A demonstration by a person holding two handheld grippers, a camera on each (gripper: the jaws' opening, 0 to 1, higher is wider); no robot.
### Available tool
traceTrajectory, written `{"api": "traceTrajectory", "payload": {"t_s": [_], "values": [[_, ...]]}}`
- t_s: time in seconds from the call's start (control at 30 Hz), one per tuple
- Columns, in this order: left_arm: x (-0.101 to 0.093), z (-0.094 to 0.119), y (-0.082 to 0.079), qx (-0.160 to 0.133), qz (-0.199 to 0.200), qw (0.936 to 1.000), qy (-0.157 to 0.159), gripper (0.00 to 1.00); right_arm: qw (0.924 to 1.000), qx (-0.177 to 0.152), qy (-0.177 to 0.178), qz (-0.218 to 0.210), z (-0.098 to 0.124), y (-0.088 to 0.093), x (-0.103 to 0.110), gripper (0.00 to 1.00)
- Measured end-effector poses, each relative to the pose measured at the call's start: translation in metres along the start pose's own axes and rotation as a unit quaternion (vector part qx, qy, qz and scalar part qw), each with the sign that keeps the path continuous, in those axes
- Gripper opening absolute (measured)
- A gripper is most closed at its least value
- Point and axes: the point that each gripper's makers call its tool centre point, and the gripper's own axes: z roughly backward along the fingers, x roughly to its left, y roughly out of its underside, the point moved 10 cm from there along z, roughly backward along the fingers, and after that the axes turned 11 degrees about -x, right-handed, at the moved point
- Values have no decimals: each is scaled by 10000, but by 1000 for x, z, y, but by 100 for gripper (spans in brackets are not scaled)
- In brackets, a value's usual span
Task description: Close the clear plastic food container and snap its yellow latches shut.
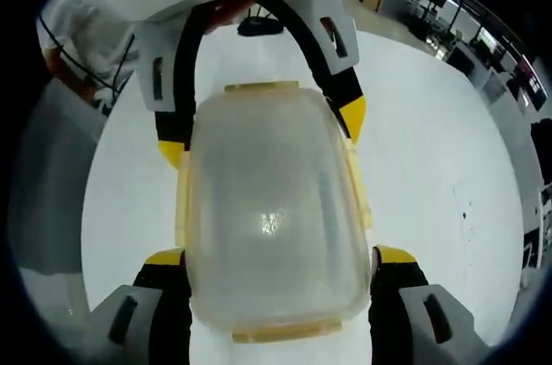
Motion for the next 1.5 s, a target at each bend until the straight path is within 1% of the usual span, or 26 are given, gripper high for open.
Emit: {"api": "traceTrajectory", "payload": {"t_s": [0.33,0.47,0.63,0.8,1.0,1.23,1.33,1.5], "values": [[16,-1,-1,3,-30,10000,20,86,9999,-99,17,-44,0,1,-15,87],[21,-2,-1,-36,-64,10000,46,86,9999,-64,40,-80,0,1,-20,87],[28,-4,-3,27,-84,9999,56,86,9999,41,48,-87,0,-1,-25,87],[34,-4,-3,-46,-75,9999,53,86,9999,11,63,-96,0,0,-31,87],[41,-6,-4,-27,-78,10000,53,86,9999,-1,71,-105,0,0,-39,87],[48,-7,-3,-59,-116,9999,79,86,9998,-21,108,-159,-1,0,-44,87],[48,-7,-4,-26,-125,9999,83,86,9998,-38,117,-174,-1,0,-45,88],[47,-6,-3,-108,-120,9998,76,86,9995,-153,196,-191,0,2,-43,88]]}}
